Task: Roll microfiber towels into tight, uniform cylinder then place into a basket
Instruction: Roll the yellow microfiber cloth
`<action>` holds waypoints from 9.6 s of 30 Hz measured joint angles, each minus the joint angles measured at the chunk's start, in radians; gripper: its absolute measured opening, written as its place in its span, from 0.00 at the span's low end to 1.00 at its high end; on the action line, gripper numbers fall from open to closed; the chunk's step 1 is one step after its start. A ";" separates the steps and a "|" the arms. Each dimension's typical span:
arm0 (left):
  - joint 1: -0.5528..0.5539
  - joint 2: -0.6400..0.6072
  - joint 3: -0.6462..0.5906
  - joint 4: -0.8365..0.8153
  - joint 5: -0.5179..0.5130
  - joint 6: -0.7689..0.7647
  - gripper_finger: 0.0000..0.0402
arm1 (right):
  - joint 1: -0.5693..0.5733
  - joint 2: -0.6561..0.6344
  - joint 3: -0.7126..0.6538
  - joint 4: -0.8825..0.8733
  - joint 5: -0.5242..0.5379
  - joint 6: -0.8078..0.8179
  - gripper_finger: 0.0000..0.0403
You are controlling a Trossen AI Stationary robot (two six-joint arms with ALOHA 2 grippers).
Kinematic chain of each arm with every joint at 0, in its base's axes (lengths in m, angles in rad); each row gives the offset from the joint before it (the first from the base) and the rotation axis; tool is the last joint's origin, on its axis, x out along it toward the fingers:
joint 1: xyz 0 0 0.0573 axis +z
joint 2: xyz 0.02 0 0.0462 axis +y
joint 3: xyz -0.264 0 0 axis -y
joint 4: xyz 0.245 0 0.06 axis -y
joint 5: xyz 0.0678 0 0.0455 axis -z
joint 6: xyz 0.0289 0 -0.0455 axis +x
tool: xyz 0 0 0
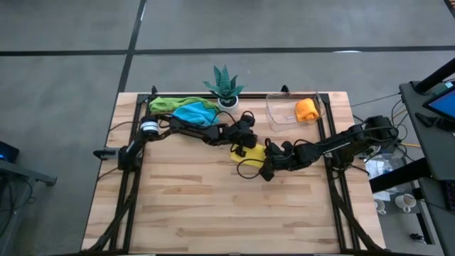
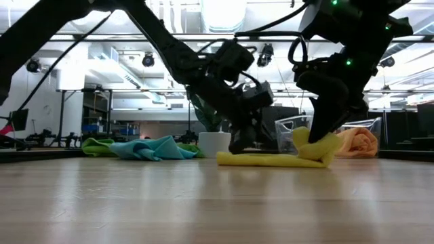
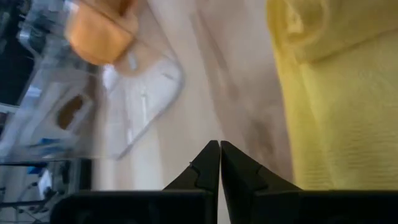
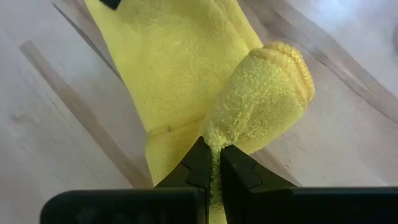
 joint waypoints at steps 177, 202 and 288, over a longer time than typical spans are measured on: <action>-0.299 0.185 -0.055 0.473 -0.274 -0.879 0.00 | -0.102 -0.010 -0.033 0.064 -0.042 0.010 0.03; -0.473 0.167 -0.240 0.947 -0.693 -0.823 0.00 | -0.103 -0.060 -0.026 0.108 -0.070 -0.017 0.03; -0.133 -0.066 -0.430 0.419 0.018 -0.898 0.00 | -0.242 -0.061 -0.015 0.034 0.061 0.052 0.03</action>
